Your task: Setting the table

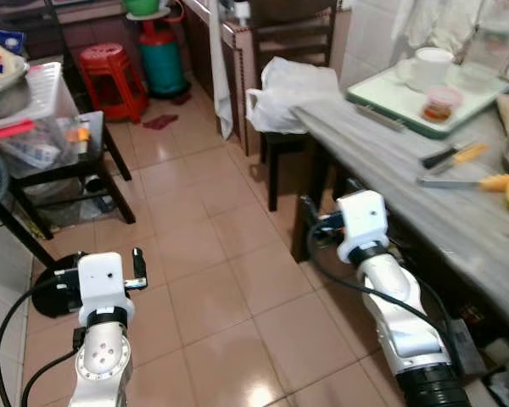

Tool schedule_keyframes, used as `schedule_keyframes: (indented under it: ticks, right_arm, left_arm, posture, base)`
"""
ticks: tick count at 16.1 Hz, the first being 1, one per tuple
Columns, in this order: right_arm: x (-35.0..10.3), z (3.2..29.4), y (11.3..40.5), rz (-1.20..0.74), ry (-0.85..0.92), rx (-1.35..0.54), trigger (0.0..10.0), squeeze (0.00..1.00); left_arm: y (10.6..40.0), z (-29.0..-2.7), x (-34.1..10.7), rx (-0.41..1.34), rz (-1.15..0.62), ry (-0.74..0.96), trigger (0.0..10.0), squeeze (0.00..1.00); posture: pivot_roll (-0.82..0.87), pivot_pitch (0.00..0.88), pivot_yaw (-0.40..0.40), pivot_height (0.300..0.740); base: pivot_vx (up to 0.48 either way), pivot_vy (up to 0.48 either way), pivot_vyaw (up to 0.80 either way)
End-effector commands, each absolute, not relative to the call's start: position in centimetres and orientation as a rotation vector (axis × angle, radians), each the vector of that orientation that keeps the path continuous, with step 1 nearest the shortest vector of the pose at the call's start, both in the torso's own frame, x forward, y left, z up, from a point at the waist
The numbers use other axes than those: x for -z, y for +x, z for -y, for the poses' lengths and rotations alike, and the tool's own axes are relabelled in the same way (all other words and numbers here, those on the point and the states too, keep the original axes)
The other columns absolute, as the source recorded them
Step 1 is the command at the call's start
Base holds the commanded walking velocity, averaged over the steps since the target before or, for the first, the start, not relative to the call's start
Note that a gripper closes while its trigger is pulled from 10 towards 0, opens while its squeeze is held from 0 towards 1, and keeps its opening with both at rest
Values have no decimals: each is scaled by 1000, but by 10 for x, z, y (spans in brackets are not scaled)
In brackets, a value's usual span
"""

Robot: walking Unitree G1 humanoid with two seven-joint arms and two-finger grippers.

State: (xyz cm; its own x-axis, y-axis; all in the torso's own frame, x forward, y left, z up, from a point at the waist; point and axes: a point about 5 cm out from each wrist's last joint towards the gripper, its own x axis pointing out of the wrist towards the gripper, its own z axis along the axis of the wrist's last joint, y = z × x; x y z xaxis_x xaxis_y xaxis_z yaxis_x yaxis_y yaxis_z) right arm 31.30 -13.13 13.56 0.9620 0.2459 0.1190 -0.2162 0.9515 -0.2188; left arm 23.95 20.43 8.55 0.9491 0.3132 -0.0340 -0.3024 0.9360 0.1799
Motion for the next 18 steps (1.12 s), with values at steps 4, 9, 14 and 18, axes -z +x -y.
schedule_keyframes:
  ticks: [4, 9, 14, 18]
  right_arm:
    - [-68, 125, 315, -161, -194, -316, 10000, 0]
    - [-7, 133, 295, -445, -175, -295, 10000, 0]
    - [23, 144, 275, -609, -250, -292, 10000, 0]
    - [41, 147, 257, -723, -327, -315, 10000, 0]
  left_arm:
    - [223, -216, -27, -310, -270, 240, 10000, 0]
    - [203, -214, 33, -232, -514, 309, 10000, 0]
    - [177, -206, 72, -95, -747, 278, 10000, 0]
    - [159, -197, 90, 4, -926, 253, 10000, 0]
  posture:
    - [-90, 76, 47, 740]
    - [-92, 53, 33, 740]
    - [-98, 17, 28, 740]
    - [-92, 0, 30, 740]
  base:
    - [0, 360, 0]
    - [0, 0, 0]
    - [0, 0, 0]
    - [0, 0, 600]
